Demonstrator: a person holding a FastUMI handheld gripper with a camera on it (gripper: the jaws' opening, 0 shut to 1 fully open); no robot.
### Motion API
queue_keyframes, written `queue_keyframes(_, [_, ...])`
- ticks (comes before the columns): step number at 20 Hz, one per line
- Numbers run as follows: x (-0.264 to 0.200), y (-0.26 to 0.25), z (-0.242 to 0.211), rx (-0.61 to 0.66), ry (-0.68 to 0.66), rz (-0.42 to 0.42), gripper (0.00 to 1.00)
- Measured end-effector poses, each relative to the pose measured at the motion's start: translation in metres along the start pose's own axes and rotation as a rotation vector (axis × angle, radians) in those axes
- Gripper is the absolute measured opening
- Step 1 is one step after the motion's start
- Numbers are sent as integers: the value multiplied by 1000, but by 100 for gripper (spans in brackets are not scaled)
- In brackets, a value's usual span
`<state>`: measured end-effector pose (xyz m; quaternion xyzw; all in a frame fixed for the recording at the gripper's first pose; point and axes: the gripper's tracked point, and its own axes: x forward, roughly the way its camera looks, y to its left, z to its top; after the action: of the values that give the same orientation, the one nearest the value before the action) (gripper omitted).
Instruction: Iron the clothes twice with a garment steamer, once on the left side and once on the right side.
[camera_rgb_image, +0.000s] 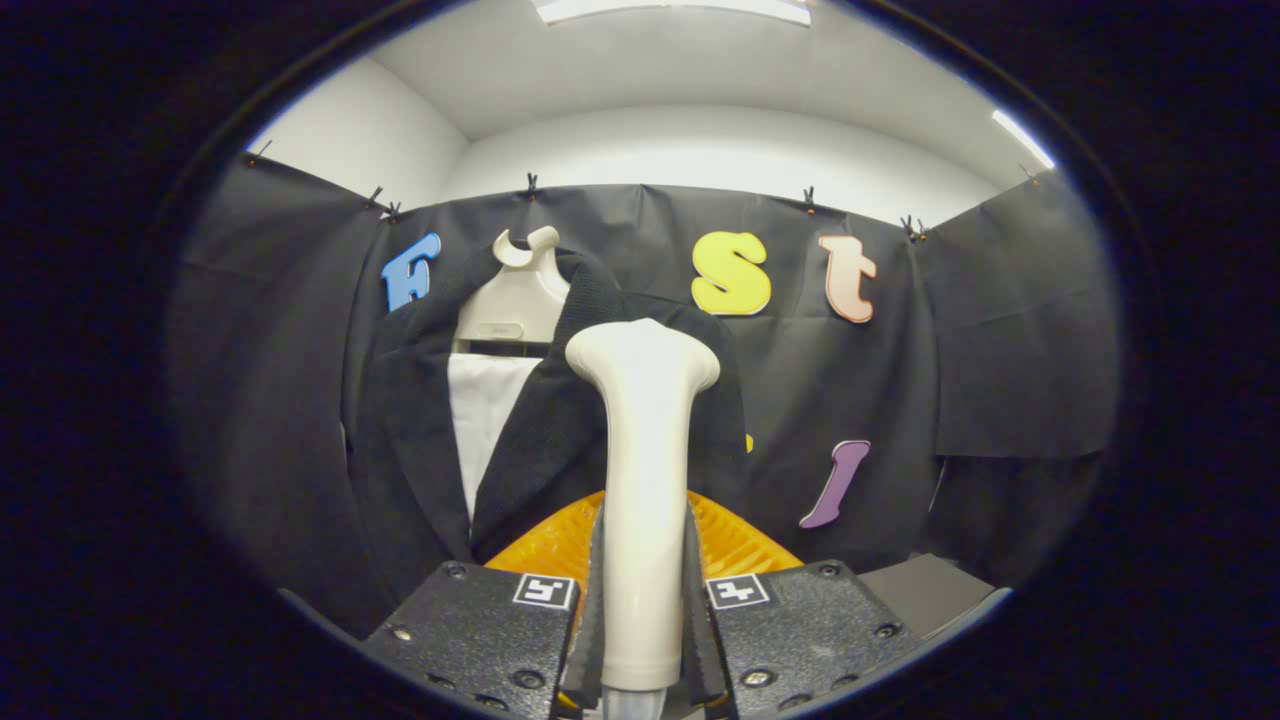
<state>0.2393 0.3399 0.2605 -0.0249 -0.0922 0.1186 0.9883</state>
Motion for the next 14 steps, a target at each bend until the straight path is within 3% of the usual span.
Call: queue_keyframes(14, [-13,2,-52,-29,66,-3,35])
